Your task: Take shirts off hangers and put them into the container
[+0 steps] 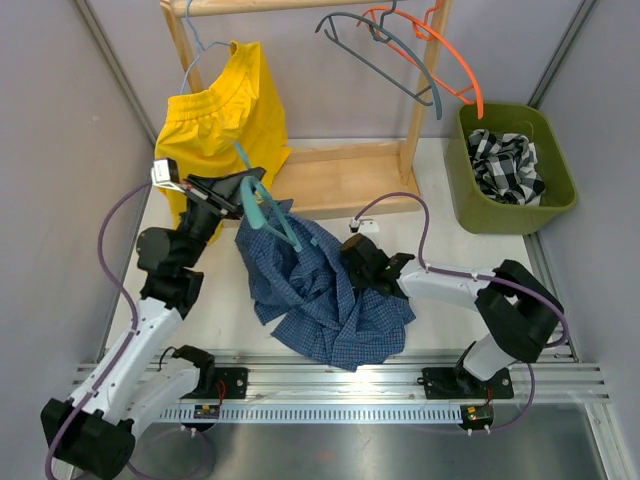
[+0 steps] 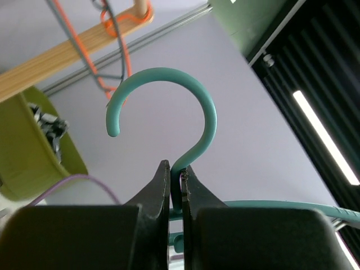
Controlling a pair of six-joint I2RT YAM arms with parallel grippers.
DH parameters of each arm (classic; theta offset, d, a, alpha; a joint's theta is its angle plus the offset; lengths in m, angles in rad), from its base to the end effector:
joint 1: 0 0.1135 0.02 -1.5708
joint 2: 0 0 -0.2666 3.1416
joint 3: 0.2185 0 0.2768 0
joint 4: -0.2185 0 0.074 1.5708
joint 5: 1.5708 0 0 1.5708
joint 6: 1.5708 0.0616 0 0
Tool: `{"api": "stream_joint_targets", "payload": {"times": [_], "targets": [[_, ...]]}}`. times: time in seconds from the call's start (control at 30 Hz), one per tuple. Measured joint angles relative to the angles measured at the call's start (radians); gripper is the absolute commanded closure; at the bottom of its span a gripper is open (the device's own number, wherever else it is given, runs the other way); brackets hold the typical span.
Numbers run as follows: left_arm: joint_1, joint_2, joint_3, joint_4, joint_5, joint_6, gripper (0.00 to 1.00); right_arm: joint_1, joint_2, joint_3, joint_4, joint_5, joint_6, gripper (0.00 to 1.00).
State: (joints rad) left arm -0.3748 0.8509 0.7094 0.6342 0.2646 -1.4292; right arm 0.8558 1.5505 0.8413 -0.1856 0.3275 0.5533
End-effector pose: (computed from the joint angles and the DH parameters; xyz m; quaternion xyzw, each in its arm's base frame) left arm 0.2154 -0.1020 0.3984 -0.1582 0.4967 -0.7094 0.4743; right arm 0.2389 0.2449 0.1464 -0.0868 0.9283 0.0947 0.3489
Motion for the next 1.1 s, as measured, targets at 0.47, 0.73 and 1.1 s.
{"api": "stream_joint_targets", "payload": {"times": [0.47, 0.73, 1.1], "targets": [[0.227, -0.073, 0.19, -0.311, 0.222, 0.124, 1.0, 0.0, 0.018, 0.009, -0.041, 0.014, 0.0, 0.72], [0.227, -0.24, 0.279, -0.896, 0.005, 0.639, 1.0, 0.001, -0.384, 0.066, -0.156, -0.008, -0.107, 0.01], [0.228, -0.138, 0.149, -1.052, -0.038, 0.916, 1.0, 0.002, -0.714, 0.171, -0.233, -0.137, -0.189, 0.0]]}}
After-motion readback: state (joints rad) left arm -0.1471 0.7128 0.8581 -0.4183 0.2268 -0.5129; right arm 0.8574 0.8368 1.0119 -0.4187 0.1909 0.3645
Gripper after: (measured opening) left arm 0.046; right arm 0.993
